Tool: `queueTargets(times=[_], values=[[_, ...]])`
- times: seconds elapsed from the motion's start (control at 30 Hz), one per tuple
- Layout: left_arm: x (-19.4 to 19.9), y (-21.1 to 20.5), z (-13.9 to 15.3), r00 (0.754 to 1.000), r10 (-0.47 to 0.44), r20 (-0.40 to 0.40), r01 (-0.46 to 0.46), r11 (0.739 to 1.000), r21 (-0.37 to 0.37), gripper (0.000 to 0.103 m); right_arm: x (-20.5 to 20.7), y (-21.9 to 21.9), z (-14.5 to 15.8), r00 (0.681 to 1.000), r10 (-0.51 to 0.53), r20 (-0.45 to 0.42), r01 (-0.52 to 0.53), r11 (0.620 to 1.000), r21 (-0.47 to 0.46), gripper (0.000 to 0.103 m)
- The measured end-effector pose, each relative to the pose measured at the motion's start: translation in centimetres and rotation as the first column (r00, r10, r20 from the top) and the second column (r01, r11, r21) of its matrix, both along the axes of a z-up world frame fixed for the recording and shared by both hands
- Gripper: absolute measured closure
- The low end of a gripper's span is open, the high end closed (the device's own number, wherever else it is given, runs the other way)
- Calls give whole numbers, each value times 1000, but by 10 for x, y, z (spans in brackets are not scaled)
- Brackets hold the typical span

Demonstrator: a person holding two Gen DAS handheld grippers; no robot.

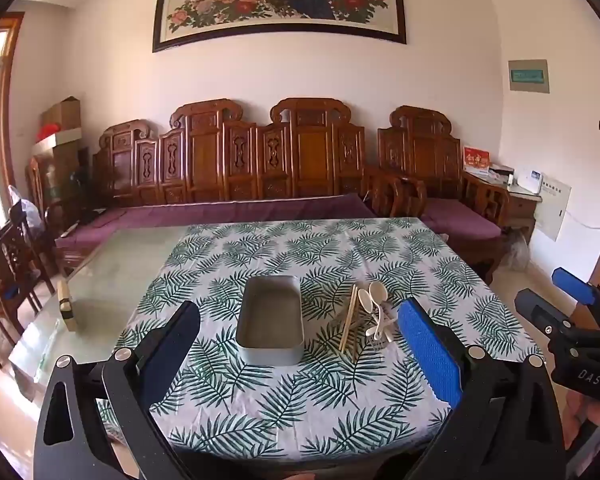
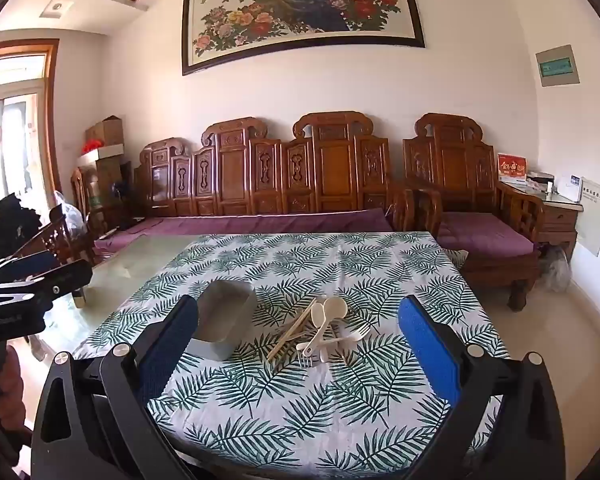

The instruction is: Organize utensils

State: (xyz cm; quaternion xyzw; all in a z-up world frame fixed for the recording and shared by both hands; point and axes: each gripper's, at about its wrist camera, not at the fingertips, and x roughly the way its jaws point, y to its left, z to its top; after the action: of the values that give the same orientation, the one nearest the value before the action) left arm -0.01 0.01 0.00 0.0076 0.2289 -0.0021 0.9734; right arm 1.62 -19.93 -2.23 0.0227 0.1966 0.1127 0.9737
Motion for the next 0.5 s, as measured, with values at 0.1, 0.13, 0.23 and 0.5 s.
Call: queueTargets(times=[0.1, 0.13, 0.23, 0.5], values=[[1, 0, 0, 1000, -2, -7, 2, 1000, -1, 7, 0, 0, 1, 1000, 3, -7, -3, 1000, -7, 3], [1, 0, 0, 1000, -2, -6, 2, 1000, -1, 7, 0, 0, 1, 1000, 2, -6, -2, 1000, -5, 3], [1, -1, 0, 1000, -3, -2, 3, 1000, -2, 7, 0, 0, 2, 1000, 3, -5, -3, 1000, -4, 3], [-4, -5, 10, 1000, -11, 5, 11, 1000, 3, 7, -1, -3, 6, 1000, 5, 3, -5, 1000, 3, 3]])
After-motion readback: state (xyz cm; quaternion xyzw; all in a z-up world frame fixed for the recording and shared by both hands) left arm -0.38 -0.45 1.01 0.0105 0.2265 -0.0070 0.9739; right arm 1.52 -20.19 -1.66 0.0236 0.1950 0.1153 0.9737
